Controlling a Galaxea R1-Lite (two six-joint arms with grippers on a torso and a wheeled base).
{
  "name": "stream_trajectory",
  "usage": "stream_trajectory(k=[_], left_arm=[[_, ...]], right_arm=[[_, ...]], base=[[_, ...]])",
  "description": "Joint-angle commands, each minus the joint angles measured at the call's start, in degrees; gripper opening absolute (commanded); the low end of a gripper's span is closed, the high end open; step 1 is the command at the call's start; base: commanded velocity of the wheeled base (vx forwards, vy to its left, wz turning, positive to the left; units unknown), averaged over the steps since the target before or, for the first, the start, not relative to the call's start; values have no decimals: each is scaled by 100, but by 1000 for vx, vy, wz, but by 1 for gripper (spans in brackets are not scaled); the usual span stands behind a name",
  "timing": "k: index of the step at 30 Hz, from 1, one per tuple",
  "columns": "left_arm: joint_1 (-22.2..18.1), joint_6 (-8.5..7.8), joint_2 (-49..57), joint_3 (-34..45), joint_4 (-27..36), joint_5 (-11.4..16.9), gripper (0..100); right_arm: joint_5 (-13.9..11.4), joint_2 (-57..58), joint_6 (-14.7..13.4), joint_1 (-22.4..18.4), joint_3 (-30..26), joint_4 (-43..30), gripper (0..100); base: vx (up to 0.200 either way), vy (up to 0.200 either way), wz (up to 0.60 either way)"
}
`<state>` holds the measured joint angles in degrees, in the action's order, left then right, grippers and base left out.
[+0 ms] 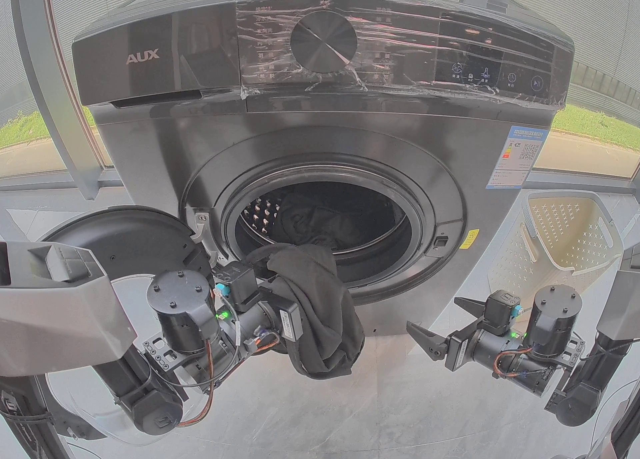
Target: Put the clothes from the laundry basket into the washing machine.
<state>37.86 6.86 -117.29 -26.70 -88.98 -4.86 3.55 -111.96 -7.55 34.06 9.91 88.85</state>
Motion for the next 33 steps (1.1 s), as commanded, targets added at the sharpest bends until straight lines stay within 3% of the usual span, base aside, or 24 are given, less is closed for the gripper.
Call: stream_trajectory(k=[1,8,15,17,20,24,27,33], left_arm=[[54,-1,-5,7,-5,-6,0],[142,-1,-5,15,-5,-15,0],[230,52,4,103,-5,-32,0],[230,-27,-277,59,-5,-41,0],[221,-291,-664,-37,-5,-23,0],[221,-238,-866,-231,-5,82,0],[204,-18,-1165,-951,-5,249,0],[98,-18,-1833,-2050,258,108,0]], right_arm=[[-3,-1,-1,4,-7,1,100],[-3,16,-10,74,-33,1,100],[85,236,-45,540,-323,1,100],[85,218,-54,558,-385,-8,100],[85,236,-28,558,-314,1,100],[76,245,-28,575,-323,-8,100],[76,262,-19,584,-314,1,100],[85,271,-28,584,-323,-8,100]], base=[[0,0,0],[0,0,0],[0,0,0],[0,0,0],[0,0,0],[0,0,0],[0,0,0],[0,0,0]])
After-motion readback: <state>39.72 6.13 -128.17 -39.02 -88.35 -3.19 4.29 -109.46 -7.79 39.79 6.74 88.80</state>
